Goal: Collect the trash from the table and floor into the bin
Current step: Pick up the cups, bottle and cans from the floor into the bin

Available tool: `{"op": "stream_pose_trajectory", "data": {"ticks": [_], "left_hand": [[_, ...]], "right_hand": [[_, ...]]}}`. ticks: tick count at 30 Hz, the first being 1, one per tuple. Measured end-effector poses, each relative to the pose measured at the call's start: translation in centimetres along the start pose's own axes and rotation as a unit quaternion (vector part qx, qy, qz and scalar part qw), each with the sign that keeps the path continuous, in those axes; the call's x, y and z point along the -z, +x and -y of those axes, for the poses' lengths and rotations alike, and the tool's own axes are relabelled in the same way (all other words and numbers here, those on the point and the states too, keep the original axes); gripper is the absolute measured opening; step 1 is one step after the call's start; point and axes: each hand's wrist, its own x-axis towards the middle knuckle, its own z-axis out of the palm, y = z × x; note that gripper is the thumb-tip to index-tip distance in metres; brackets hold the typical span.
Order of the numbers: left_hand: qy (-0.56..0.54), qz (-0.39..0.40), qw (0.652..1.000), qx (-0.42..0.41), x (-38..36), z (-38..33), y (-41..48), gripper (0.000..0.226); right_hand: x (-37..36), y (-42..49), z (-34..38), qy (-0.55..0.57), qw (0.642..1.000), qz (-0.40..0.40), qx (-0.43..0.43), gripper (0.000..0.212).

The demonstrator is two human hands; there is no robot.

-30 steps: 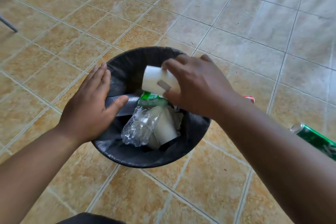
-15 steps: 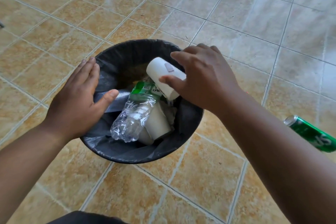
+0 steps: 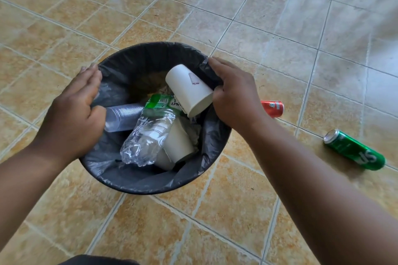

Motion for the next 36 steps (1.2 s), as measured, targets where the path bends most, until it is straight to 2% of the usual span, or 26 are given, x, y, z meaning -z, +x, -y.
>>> {"op": "stream_pose_trajectory", "data": {"ticks": [10, 17, 22, 24, 26, 27, 28, 30, 31, 33, 36], "left_hand": [[0.017, 0.026, 0.999, -0.018, -1.8, -3.7, 5.8, 0.061], [0.038, 0.049, 0.998, -0.028, -2.8, -5.3, 9.6, 0.063], [0.051, 0.055, 0.996, -0.038, -2.8, -4.6, 9.3, 0.062], [0.051, 0.055, 0.996, -0.039, -2.9, -4.6, 9.4, 0.062], [0.053, 0.055, 0.996, -0.039, -3.0, -4.6, 9.5, 0.062], [0.053, 0.055, 0.996, -0.038, -3.0, -4.6, 9.5, 0.062], [0.051, 0.056, 0.996, -0.037, -3.0, -4.6, 9.4, 0.063], [0.051, 0.058, 0.996, -0.036, -2.9, -4.7, 9.4, 0.063], [0.053, 0.059, 0.996, -0.037, -2.9, -4.7, 9.4, 0.064], [0.058, 0.062, 0.996, -0.038, -2.9, -4.7, 9.4, 0.064], [0.059, 0.066, 0.995, -0.039, -2.9, -4.7, 9.3, 0.065]], "right_hand": [[2.0, 4.7, -2.3, -0.008, 0.996, -0.081, -0.021, 0.056], [3.1, 6.8, -4.4, 0.006, 0.994, -0.094, -0.049, 0.056], [3.5, 6.2, -5.8, 0.128, 0.988, -0.074, -0.034, 0.035], [3.3, 6.1, -7.2, 0.193, 0.974, -0.109, -0.042, 0.042], [2.9, 5.9, -8.5, 0.244, 0.953, -0.154, -0.088, 0.050], [2.5, 5.7, -9.5, 0.213, 0.956, -0.172, -0.105, 0.050], [2.2, 5.6, -10.6, 0.136, 0.970, -0.169, -0.107, 0.047], [1.4, 5.2, -13.5, -0.088, 0.989, -0.075, -0.095, 0.039], [0.9, 4.9, -14.7, -0.182, 0.979, -0.004, -0.090, 0.042], [-0.3, 4.4, -16.8, -0.290, 0.948, 0.102, -0.082, 0.056], [-2.1, 3.3, -18.5, -0.383, 0.907, 0.159, -0.069, 0.069]]}}
